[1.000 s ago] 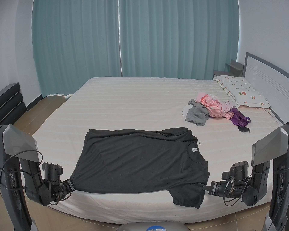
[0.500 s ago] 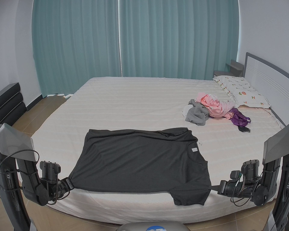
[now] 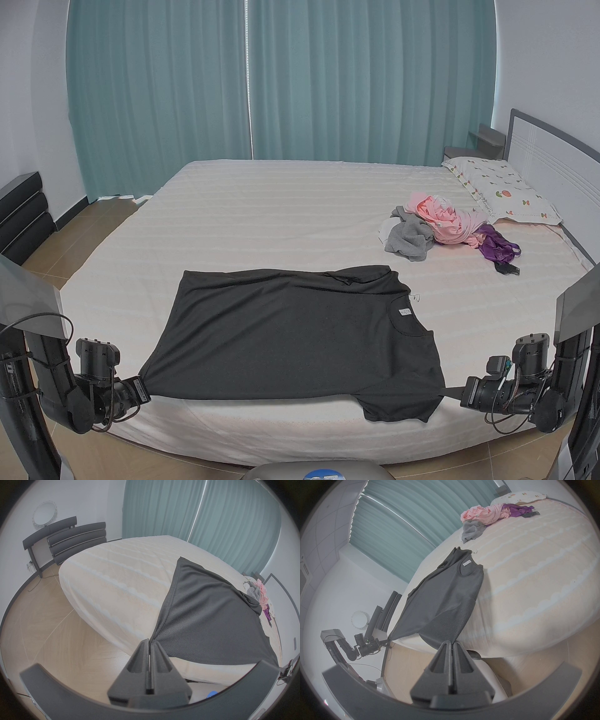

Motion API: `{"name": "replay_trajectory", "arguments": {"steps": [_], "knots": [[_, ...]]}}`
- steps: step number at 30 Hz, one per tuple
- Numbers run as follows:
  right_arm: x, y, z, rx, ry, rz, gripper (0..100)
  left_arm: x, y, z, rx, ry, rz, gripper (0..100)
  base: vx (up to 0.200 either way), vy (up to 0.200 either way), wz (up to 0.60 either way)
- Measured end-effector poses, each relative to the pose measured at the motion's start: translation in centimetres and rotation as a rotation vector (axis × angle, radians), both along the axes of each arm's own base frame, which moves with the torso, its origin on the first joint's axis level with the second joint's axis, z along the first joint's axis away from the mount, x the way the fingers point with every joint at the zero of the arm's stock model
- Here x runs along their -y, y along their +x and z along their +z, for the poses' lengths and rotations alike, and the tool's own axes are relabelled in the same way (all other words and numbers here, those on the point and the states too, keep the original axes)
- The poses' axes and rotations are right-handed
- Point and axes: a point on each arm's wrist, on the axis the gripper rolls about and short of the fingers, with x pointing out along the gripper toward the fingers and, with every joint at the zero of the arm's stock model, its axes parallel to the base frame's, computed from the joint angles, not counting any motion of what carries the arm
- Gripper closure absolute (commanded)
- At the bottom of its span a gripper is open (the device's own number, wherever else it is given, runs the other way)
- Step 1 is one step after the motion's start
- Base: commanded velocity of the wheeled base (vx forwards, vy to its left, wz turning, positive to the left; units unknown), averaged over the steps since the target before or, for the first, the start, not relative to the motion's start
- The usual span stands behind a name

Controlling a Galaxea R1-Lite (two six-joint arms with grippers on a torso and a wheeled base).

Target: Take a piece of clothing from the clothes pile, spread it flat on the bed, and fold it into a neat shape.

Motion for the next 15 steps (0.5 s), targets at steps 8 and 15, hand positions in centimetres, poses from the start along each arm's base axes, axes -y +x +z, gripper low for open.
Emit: {"name": "replay_trajectory", "arguments": {"steps": [8,15], "knots": [[0.1,-0.8,0.5,-0.055,-0.017,0.009,100,-0.1,-0.7,0.1,-0.021,0.026,-0.026,100,0.000,0.000,0.00],[0.3,-1.3,0.6,-0.074,-0.042,0.023,100,-0.1,-1.7,0.1,-0.060,0.062,-0.068,100,0.000,0.000,0.00]]}}
